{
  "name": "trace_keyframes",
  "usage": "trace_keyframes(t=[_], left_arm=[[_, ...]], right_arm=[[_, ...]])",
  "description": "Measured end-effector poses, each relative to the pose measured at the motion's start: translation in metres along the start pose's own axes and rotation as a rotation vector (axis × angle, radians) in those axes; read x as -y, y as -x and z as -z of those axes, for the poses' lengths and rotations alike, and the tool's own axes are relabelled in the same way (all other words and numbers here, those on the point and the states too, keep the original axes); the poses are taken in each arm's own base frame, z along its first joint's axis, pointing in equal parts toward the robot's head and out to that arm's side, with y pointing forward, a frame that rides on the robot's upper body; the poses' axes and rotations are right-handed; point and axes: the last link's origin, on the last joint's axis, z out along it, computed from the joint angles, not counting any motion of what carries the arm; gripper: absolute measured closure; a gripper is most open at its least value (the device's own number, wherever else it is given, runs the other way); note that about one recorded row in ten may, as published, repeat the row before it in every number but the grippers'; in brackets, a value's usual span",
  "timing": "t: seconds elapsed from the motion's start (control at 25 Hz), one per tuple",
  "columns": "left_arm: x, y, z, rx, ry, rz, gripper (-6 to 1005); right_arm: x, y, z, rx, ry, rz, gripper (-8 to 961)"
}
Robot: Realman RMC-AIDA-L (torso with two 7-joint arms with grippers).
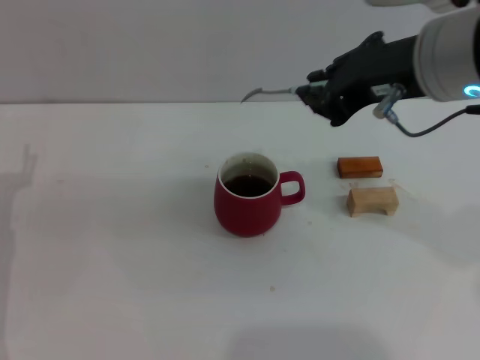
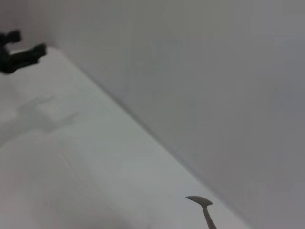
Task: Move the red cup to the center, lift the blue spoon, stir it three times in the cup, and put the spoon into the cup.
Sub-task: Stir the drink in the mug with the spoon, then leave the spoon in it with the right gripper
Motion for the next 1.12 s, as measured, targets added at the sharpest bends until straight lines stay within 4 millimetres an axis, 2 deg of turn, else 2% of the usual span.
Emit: trace_keyframes(t=[0.24,0.6,1.12], left_arm=[[0.002,-0.002,-0.003,-0.005,-0.012,0.002,157],[0.001,-0.002,-0.004,-0.003,-0.01,0.001,157],[0.001,-0.001,-0.002,-0.001,-0.008,0.006,157]], right_arm=[[-0.004,0.005,-0.017,-0.092,0.068,0.018,797],[-0.006,0.012,-0.021,-0.159,0.111,0.032,795],[-0.003,0.012,-0.038,-0.273,0.171,0.012,795]])
